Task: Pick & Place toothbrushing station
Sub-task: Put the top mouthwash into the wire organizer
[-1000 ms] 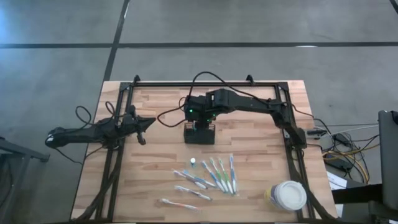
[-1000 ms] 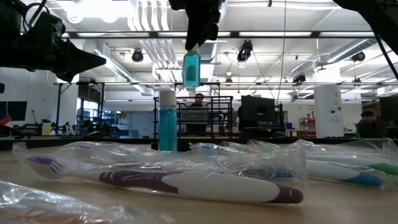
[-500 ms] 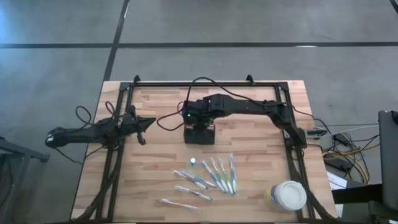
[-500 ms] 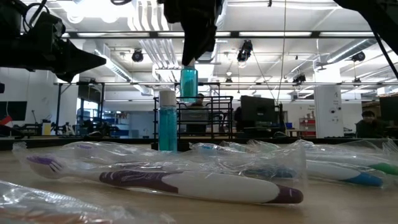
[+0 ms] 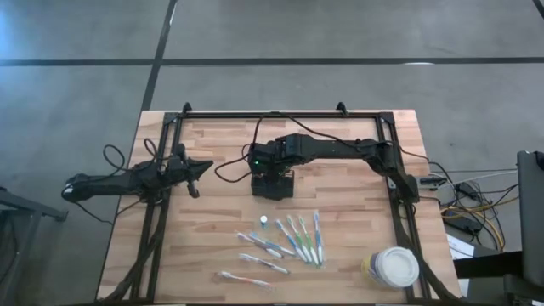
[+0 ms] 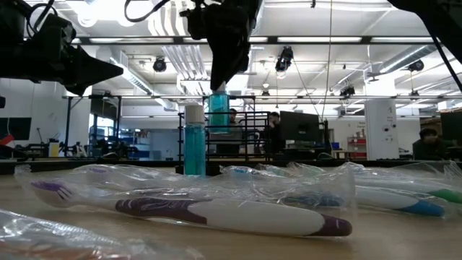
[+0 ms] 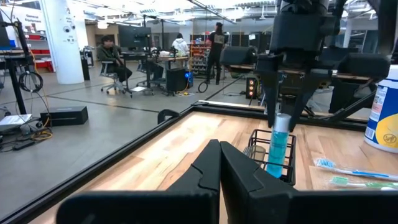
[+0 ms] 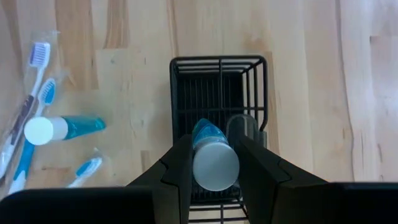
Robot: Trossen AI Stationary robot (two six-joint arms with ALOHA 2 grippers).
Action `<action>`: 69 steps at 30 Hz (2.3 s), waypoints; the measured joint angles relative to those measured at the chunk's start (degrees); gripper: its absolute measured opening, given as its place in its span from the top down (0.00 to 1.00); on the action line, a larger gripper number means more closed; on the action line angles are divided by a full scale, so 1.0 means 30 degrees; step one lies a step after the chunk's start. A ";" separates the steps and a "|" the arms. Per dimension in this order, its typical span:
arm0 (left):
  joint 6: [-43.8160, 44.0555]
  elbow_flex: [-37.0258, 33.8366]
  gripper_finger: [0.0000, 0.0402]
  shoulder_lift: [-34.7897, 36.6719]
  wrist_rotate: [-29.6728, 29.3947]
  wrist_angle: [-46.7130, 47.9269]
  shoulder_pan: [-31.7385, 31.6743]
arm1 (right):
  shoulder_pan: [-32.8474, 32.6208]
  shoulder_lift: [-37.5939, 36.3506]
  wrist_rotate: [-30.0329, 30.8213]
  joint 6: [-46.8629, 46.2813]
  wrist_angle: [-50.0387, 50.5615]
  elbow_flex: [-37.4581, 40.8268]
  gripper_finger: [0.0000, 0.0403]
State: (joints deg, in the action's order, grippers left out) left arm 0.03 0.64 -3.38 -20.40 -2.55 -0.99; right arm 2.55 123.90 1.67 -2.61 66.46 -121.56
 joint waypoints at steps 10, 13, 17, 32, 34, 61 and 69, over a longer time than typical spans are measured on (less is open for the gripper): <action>0.0000 0.0000 0.99 0.0000 -0.0007 0.0000 0.0000 | -0.0060 -0.0015 -0.0015 0.0013 -0.1739 0.1476 0.77; 0.0000 0.0000 0.99 0.0000 -0.0002 0.0000 0.0000 | -0.0057 -0.0015 -0.0015 0.0058 -0.2131 0.2000 0.77; 0.0000 0.0000 0.99 0.0000 -0.0007 0.0000 0.0000 | -0.0060 -0.0015 -0.0015 0.0016 -0.2456 0.2483 0.77; 0.0000 0.0000 0.99 0.0000 -0.0007 0.0000 0.0000 | -0.0046 -0.0015 0.0007 0.0018 -0.4595 0.4656 0.77; 0.0000 0.0000 0.99 0.0000 -0.0007 0.0000 0.0000 | -0.0026 -0.0023 0.0005 0.0033 -0.4628 0.4722 0.77; 0.0000 0.0000 0.99 0.0000 -0.0007 0.0000 0.0000 | -0.0009 -0.0044 -0.0132 0.1509 -0.5263 0.5328 0.65; 0.0000 0.0000 0.99 0.0000 -0.0007 0.0000 -0.0007 | -0.0009 -0.0135 -0.0132 0.1628 -0.5251 0.5342 0.65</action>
State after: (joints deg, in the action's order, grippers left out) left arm 0.03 0.64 -3.38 -20.43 -2.55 -1.02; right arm 2.52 123.49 1.28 2.27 50.71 -105.54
